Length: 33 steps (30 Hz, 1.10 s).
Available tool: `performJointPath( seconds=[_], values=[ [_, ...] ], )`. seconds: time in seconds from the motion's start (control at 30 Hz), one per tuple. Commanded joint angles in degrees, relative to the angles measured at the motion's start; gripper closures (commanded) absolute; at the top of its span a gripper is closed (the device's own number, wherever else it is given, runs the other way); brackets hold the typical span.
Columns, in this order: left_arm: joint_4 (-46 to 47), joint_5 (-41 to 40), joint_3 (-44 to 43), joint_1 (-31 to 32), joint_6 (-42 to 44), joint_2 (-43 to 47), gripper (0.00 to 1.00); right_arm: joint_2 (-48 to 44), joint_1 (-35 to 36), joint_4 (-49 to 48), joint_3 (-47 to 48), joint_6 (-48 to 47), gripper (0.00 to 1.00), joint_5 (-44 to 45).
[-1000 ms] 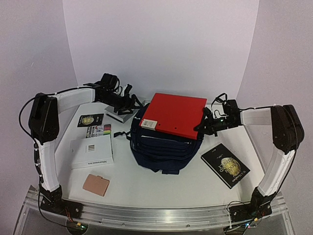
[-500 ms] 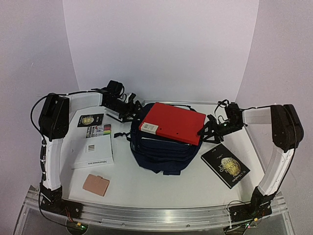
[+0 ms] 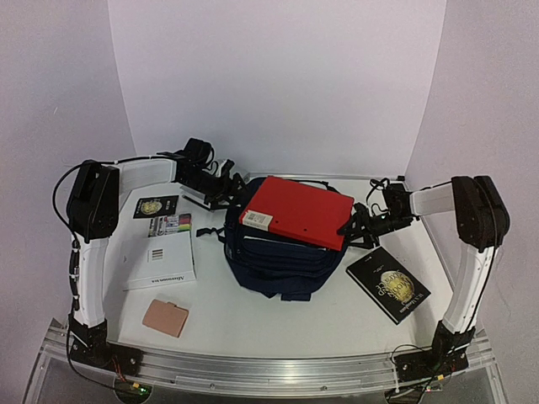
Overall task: Pack the student bag
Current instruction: Pick up the files from the center of the board.
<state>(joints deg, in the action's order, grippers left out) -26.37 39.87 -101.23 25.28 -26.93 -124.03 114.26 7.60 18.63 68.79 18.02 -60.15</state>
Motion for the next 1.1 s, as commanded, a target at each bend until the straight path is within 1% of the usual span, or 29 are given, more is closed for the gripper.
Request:
performJointPath(
  seconds=[0.0,0.07,0.13,0.2,0.37,0.43,0.5,0.57,0.63,0.7,0.83,0.93,1.07],
  values=[
    [1.1,-0.81,-1.34,-0.21,1.5,3.55,0.16,0.89,0.73,-5.87,2.55,3.88,0.48,-2.65],
    [1.14,-0.95,-0.82,-0.23,1.75,4.09,0.16,0.75,0.83,-6.99,3.2,5.4,0.51,-3.29],
    [0.8,-1.19,-0.79,-0.2,2.26,4.46,0.16,0.3,0.92,-7.73,3.83,6.62,0.6,-4.11],
    [0.08,-1.61,-1.01,-0.23,3.17,4.97,0.16,-0.5,0.99,-7.97,4.19,7.49,0.66,-4.43],
    [-2.67,-3.32,-1.57,0.04,7.28,6.78,0.16,-2.36,0.96,-8.34,4.23,9.6,0.91,-5.34],
    [-3.97,-5.36,-1.57,0.95,11.01,8.13,0.16,-3.58,1.01,-8.34,4.14,10.65,1.0,-5.7],
    [-5.01,-9.16,-0.78,2.86,17.89,10.04,0.15,-4.91,0.99,-8.81,4.05,12.96,1.0,-6.1],
    [-6.26,-15.03,0.36,6.38,25.71,11.6,0.14,-6.09,1.01,-10.46,4.02,16.37,1.0,-6.43],
    [-6.71,-19.99,1.87,9.46,33.83,12.68,0.13,-6.75,0.98,-13.12,3.96,21.39,1.0,-6.68],
    [-6.0,-24.48,3.44,12.19,39.69,13.46,0.13,-7.31,1.1,-16.64,3.99,26.28,1.0,-7.27],
    [-1.58,-31.49,6.57,16.5,47.57,14.77,0.12,-7.81,1.61,-21.34,3.9,34.2,1.0,-9.59],
    [1.39,-35.07,7.7,19.47,52.52,14.7,0.12,-8.52,2.09,-21.6,3.7,35.78,1.0,-10.58],
    [3.64,-40.13,7.94,23.4,58.56,12.07,0.12,-9.69,2.68,-21.78,3.26,37.19,1.0,-11.45]
  ],
)
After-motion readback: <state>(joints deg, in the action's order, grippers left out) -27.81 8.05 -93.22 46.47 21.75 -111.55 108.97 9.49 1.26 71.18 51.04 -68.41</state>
